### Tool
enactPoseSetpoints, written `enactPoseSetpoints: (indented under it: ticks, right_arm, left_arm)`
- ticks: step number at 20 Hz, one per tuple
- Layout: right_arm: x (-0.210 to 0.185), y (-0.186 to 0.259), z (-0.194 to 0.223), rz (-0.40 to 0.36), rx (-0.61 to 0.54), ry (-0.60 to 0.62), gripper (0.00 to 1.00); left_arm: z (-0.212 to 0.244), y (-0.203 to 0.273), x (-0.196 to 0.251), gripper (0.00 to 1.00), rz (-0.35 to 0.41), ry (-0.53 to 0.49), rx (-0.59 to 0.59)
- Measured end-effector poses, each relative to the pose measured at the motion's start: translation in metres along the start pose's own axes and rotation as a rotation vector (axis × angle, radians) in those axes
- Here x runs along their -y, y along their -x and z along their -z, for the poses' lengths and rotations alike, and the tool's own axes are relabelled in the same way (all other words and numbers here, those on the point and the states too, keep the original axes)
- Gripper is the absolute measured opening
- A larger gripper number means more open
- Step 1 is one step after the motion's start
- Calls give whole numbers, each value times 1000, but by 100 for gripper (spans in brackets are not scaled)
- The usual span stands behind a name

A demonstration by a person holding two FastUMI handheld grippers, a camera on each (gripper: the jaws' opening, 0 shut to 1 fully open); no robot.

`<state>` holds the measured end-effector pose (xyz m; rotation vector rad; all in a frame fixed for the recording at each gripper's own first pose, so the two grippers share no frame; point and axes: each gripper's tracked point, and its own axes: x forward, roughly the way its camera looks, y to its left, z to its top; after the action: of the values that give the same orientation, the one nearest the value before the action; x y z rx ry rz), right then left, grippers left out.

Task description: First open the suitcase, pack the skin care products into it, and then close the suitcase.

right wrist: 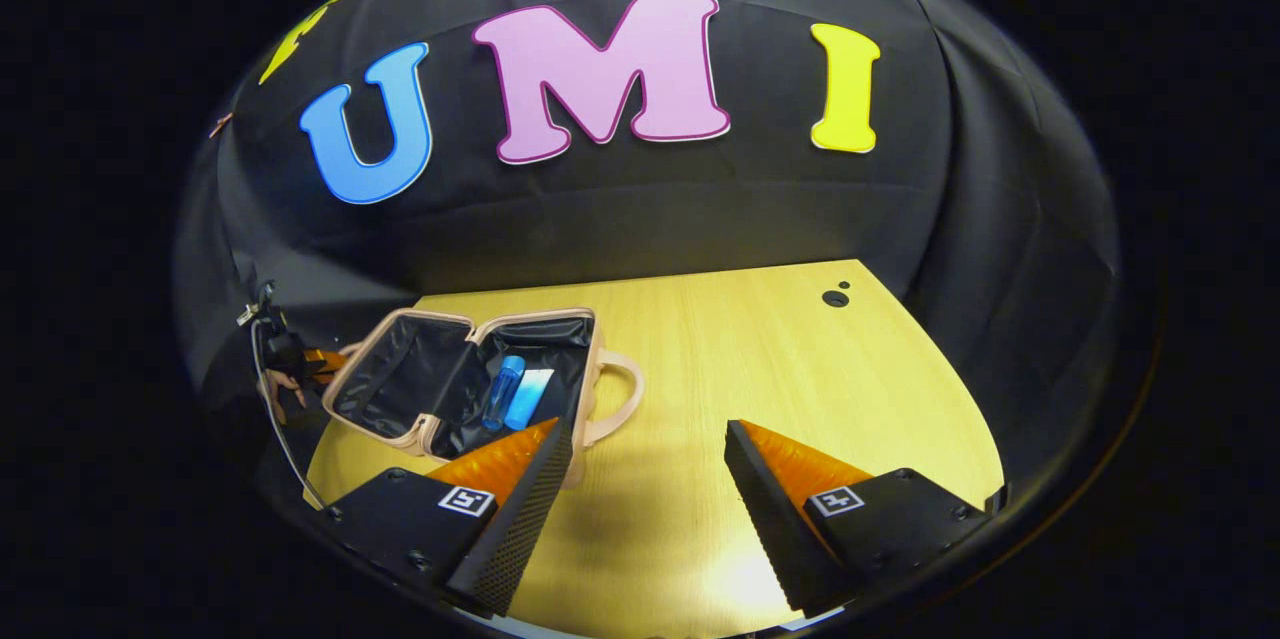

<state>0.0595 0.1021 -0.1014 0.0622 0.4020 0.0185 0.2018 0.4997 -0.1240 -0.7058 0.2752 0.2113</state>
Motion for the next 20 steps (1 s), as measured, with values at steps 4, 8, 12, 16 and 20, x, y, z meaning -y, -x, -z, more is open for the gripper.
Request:
enactPoseSetpoints:
  ticks: [4, 8, 12, 16, 20]
  right_arm:
    - [21, 0, -10, 5, 27, -32, 98]
    - [53, 1, -18, -1, 60, -51, 98]
    - [96, 7, -20, 7, 94, -35, 98]
    - [129, 3, -13, -15, 74, -37, 98]
    - [151, 6, -15, -54, 92, 3, 98]
  left_arm:
    - [-47, 73, 115, 6, 106, -177, 127]
    - [-29, 127, 245, 6, 250, -264, 148]
    - [31, 149, 354, 5, 354, -263, 107]
    - [131, 138, 425, 6, 411, -257, 18]
    - [234, 98, 452, 6, 372, -275, -76]
